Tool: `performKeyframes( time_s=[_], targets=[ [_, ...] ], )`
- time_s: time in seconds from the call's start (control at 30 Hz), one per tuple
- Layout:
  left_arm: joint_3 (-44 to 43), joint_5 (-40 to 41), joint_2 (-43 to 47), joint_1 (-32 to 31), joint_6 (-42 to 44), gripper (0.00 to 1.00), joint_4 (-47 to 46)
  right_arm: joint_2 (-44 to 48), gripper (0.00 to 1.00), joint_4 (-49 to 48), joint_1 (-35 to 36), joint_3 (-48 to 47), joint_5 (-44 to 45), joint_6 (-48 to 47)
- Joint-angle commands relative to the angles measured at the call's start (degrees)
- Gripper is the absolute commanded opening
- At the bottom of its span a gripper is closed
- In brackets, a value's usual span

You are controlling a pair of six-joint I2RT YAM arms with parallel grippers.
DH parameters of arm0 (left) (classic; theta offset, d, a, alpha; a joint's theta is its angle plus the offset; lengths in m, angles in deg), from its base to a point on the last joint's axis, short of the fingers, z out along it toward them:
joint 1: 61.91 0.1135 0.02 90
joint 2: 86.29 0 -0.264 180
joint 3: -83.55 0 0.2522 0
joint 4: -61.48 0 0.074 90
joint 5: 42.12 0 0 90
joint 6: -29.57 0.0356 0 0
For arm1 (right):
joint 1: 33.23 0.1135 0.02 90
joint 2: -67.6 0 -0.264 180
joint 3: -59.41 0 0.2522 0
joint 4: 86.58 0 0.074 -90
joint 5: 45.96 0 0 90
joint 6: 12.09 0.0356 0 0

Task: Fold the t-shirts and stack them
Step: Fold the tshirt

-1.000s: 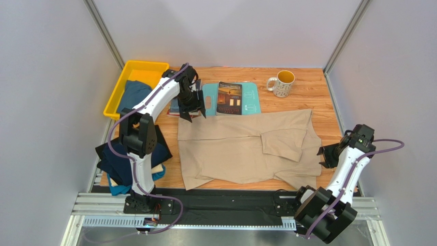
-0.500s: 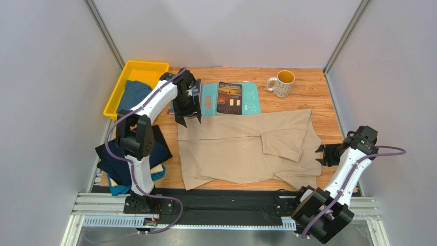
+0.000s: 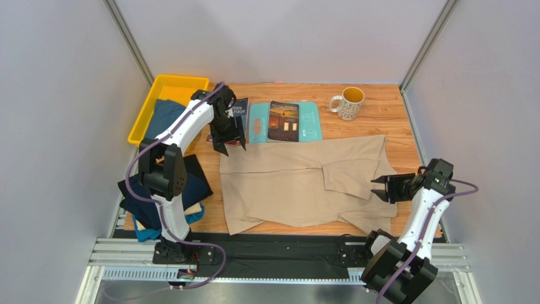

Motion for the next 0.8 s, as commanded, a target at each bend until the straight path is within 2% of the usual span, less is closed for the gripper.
performKeyframes(
  time_s=[0.0,0.07,0.13,0.3,0.43,0.5,0.57,0.7,0.73,0.77],
  targets=[
    [3.03,-3.49,3.23,0.0,1.02,0.74,-2.38,-5.91,0.38,5.83,3.4,-9.68,4.4,-7.28],
    [4.35,-4.11,4.02,-0.08,0.84,0.74,-3.87,-9.35,0.38,13.21,4.82,-15.13,10.98,-10.88],
    [5.76,-4.9,4.46,-0.44,0.84,0.74,-4.92,-12.96,0.39,18.65,5.71,-20.68,13.91,-15.81],
    [7.17,-5.34,4.47,-1.49,1.02,0.74,-5.28,-13.77,0.41,23.25,5.62,-20.26,22.25,-22.15],
    [7.52,-5.08,4.91,-1.49,0.84,0.74,-5.37,-10.34,0.46,22.3,5.53,-12.46,27.45,-19.62],
    [7.0,-5.08,4.64,-1.49,0.75,0.74,-5.46,-8.76,0.56,22.1,5.35,-11.64,28.68,-17.77],
    [6.56,-5.43,3.85,-1.49,0.75,0.74,-5.46,-7.88,0.67,22.46,5.27,-11.2,34.98,-13.64],
    [4.1,-5.52,1.83,-1.49,1.19,0.74,-4.32,-8.22,0.68,22.37,4.83,-8.66,36.77,-10.21],
    [3.83,-5.52,1.39,-1.49,1.28,0.74,-4.23,-8.57,0.72,22.2,4.57,-7.52,36.95,-9.59],
    [3.74,-5.43,1.13,-1.49,1.28,0.74,-4.23,-9.97,0.7,21.5,4.39,-6.64,37.38,-9.59]
  ],
)
